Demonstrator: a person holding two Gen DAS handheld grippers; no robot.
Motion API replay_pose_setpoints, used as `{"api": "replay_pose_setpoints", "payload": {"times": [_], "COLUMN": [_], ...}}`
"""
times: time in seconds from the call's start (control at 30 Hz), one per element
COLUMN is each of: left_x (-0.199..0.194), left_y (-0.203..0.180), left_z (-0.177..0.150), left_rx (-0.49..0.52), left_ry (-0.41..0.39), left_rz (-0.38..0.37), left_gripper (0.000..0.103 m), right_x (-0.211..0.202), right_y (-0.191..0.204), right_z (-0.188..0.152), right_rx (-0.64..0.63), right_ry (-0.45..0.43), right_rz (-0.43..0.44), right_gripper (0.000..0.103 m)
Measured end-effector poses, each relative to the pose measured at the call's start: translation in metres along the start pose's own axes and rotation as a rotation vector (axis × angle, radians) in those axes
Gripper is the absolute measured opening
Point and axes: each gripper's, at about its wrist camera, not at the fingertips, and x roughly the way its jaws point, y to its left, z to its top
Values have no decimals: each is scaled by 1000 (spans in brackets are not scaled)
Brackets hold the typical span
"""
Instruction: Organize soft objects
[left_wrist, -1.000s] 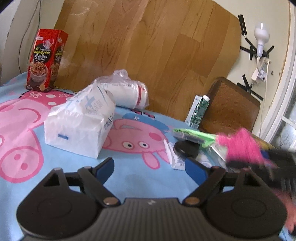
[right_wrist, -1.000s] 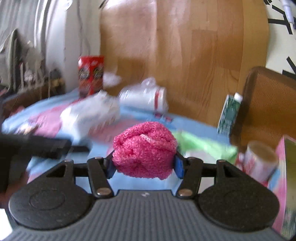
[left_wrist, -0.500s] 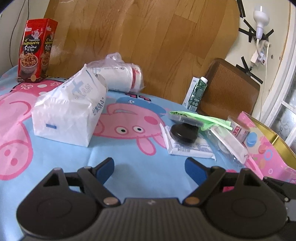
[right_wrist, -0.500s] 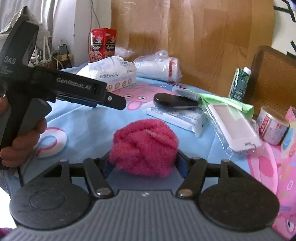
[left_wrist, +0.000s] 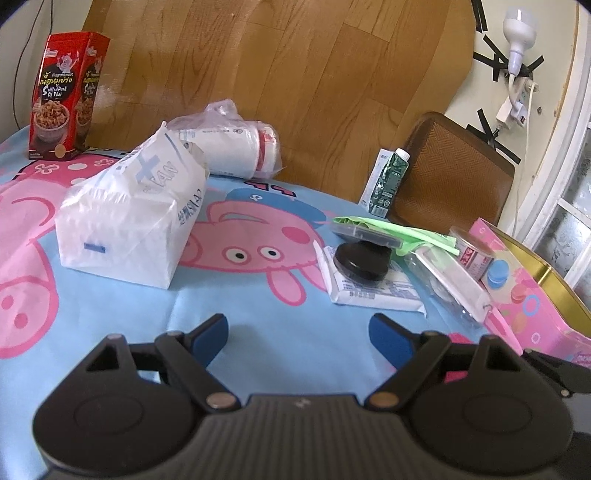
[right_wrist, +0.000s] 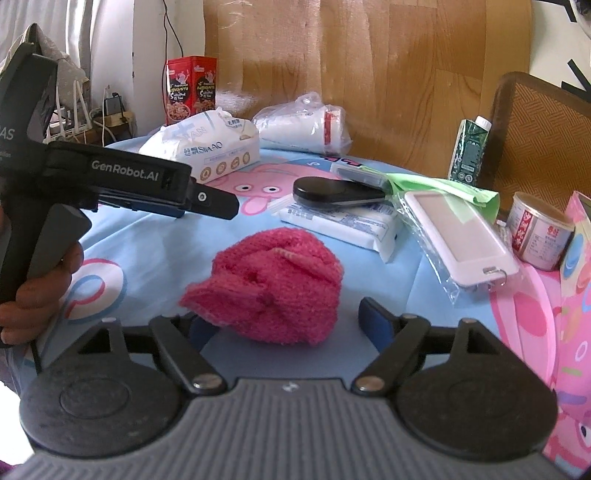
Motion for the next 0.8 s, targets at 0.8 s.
{"api": "replay_pose_setpoints", "payload": {"times": [0.8], "left_x": [2], "left_y": [-2], "left_z": [0], "left_rx": [12], "left_ry": [11], "left_rz": [-2], "left_gripper": [87], "right_x": [-2], "right_y": [0], "right_z": [0], "right_rx": [31], "right_ry": [-12], "right_rz": [-42], "right_gripper": [85]}}
